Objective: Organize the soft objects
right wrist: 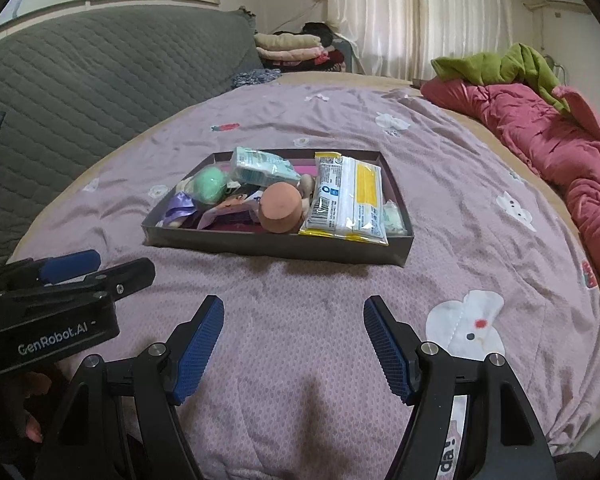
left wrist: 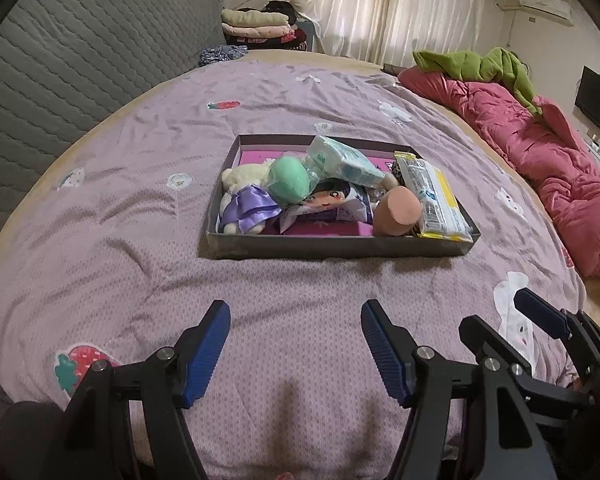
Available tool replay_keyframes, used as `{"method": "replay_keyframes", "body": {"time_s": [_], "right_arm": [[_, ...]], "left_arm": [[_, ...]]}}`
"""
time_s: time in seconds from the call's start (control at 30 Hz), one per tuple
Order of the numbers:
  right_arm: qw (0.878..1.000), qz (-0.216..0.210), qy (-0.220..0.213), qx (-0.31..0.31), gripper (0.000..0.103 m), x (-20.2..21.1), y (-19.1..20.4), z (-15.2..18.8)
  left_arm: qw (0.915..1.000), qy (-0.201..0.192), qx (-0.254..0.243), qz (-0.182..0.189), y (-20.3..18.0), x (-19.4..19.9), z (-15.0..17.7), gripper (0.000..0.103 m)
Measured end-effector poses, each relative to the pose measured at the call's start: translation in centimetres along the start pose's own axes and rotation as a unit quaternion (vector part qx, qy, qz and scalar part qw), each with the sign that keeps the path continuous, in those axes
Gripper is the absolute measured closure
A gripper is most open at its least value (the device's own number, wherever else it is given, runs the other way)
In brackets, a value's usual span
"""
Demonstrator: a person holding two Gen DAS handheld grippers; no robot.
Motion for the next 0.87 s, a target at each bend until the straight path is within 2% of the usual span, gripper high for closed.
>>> {"method": "replay_keyframes", "body": {"time_s": [0.67,0.87], "right_arm": [[1.0,0.001,0.0,-0.001,0.029,1.2,0.0,0.7],[1.0,-0.002,0.006,-0.01,0.029,0.8,-0.8,1.0]], "left_arm": [[0.9997,0.021,-0.013,-0.006,-0.2,1.3,2.2,0.036],[0.9989,0.044,-0.005,-0.014,0.7,0.1,3.1,0.036]]}}
Point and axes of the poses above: each gripper's, at about its wrist camera, not at the fingertips, and x roughly against the way its jaws point, y to its left, z to its underside, the point moved 2 cm from there along -x, roughly the way its jaws point, and after that the axes turned 1 degree about -z, right-handed, at the moved point
